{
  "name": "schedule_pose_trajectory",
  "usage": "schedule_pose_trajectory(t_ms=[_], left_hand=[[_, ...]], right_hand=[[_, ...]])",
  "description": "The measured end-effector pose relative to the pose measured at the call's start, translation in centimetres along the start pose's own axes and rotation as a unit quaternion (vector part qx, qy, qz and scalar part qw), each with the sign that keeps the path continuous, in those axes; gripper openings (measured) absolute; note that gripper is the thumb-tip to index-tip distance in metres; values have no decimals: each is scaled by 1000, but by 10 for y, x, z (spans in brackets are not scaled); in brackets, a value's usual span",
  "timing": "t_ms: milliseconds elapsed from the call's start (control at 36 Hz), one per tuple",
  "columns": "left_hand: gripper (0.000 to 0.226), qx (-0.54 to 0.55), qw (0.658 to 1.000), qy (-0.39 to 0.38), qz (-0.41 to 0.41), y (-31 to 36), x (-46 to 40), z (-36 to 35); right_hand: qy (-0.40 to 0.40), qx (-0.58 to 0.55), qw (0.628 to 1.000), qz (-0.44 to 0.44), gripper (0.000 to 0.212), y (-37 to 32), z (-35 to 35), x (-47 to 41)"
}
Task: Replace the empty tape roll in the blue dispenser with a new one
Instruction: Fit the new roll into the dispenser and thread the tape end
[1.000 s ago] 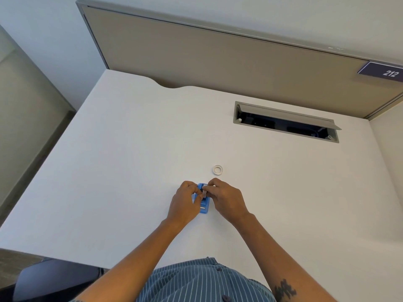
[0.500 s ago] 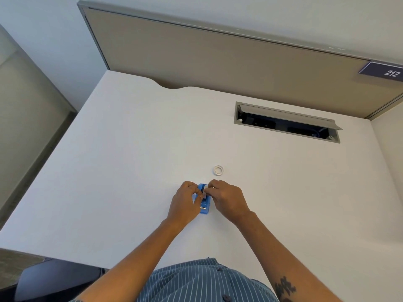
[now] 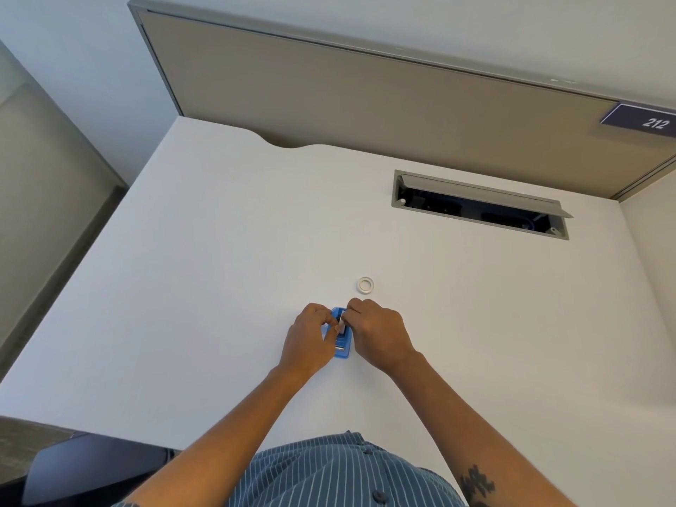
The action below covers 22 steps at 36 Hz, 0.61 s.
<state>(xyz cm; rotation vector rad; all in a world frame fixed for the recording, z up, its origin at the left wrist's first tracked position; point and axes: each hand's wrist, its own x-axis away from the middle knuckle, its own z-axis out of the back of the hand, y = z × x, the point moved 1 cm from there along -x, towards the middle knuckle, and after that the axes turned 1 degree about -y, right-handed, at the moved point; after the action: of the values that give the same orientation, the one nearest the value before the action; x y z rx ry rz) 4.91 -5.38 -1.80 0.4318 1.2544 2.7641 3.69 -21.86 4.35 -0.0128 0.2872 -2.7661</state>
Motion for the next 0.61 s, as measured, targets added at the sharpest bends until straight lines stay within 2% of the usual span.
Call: schedule_pose_trajectory(t_ms=[139, 250, 333, 472, 611], left_hand=[[18, 5, 1000, -1, 4, -1, 0, 0], [10, 9, 1000, 7, -3, -1, 0, 0], [12, 10, 1000, 5, -1, -1, 0, 0], [11, 13, 1000, 3, -1, -1, 0, 0], [16, 1, 1000, -3, -5, -3, 1, -2]], right_hand=[[-21, 1, 1000, -14, 18, -1, 1, -1], [-34, -2, 999, -26, 15, -1, 4, -5], [-54, -5, 998, -29, 7, 0, 4, -8], [-76, -5, 996, -37, 12, 1, 3, -10], [-50, -30, 997, -54, 21, -1, 0, -9]])
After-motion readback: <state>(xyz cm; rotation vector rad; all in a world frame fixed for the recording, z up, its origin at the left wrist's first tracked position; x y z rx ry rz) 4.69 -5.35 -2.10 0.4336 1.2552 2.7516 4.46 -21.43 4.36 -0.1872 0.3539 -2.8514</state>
